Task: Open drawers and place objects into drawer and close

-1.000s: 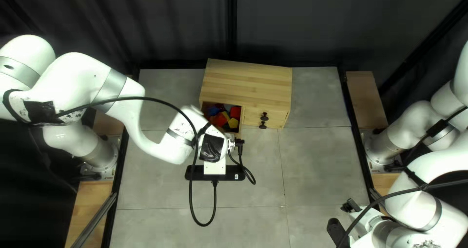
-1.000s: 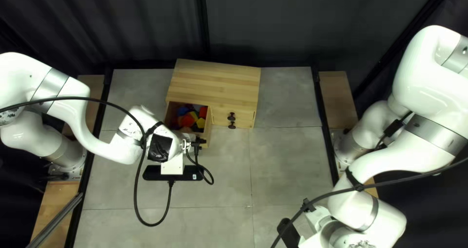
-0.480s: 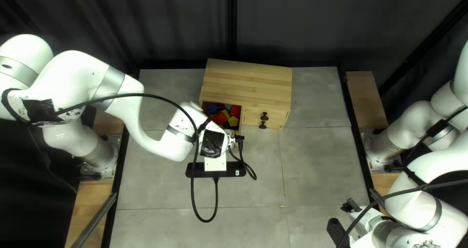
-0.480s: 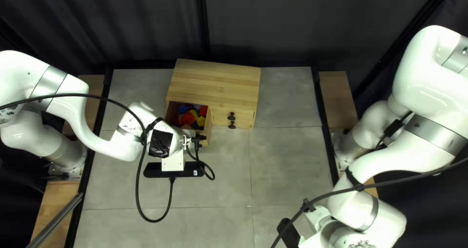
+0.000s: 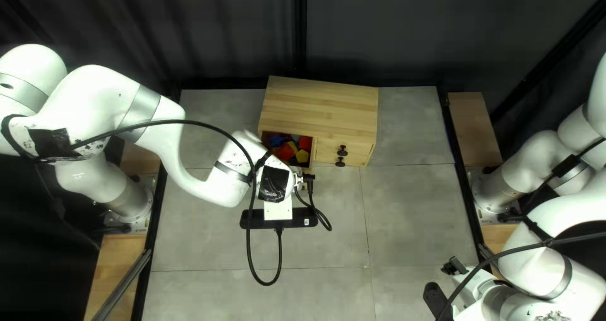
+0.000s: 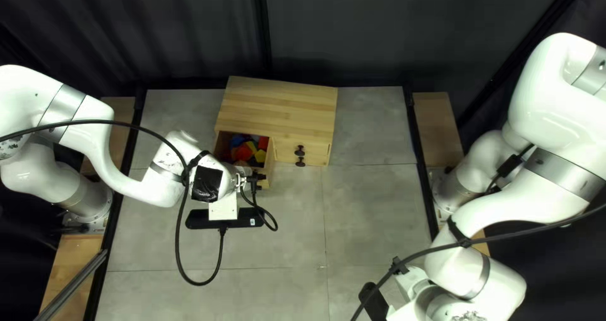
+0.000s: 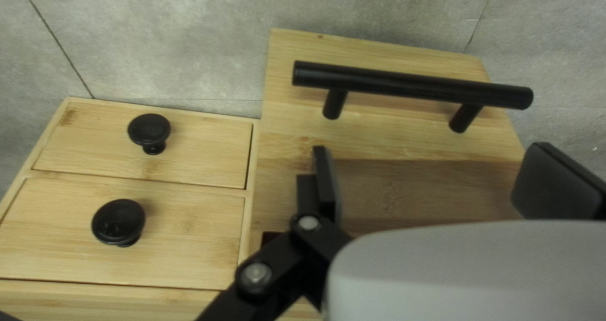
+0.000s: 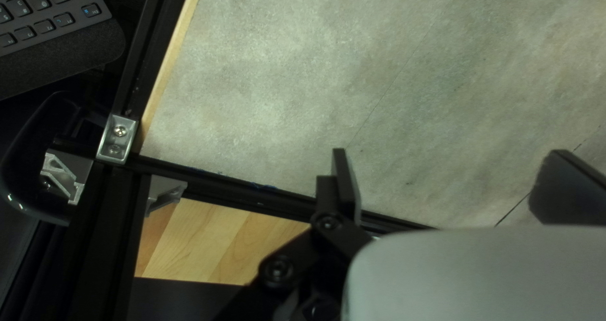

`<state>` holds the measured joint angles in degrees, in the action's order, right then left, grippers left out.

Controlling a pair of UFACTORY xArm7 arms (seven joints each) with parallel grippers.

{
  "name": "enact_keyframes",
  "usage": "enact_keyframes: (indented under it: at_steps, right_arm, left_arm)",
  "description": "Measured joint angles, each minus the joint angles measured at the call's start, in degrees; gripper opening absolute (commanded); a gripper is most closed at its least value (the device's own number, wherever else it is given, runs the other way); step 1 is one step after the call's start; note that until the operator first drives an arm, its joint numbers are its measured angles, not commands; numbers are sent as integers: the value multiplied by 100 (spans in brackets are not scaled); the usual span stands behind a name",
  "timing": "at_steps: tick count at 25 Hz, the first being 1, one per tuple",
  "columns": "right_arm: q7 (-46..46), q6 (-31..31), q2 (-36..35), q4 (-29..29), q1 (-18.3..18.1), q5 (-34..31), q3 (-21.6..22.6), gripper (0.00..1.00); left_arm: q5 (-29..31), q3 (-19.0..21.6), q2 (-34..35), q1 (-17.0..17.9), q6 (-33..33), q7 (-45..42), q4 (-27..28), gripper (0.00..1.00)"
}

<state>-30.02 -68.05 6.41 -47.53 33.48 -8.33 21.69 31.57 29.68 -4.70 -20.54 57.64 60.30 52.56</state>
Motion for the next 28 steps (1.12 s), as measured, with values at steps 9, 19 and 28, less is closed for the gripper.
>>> enact_keyframes:
  at_steps: [9, 19, 28]
  right_arm:
    - [0, 0, 0, 0, 0, 0, 0, 100]
    - [0, 0, 0, 0, 0, 0, 0, 100]
    - [0, 0, 0, 0, 0, 0, 0, 100]
  left_arm:
    - [-14, -31, 12, -37, 10, 52, -8, 100]
    - [38, -102, 92, -119, -61, 169, -65, 100]
    - [112, -155, 125, -180, -194, 271, -144, 100]
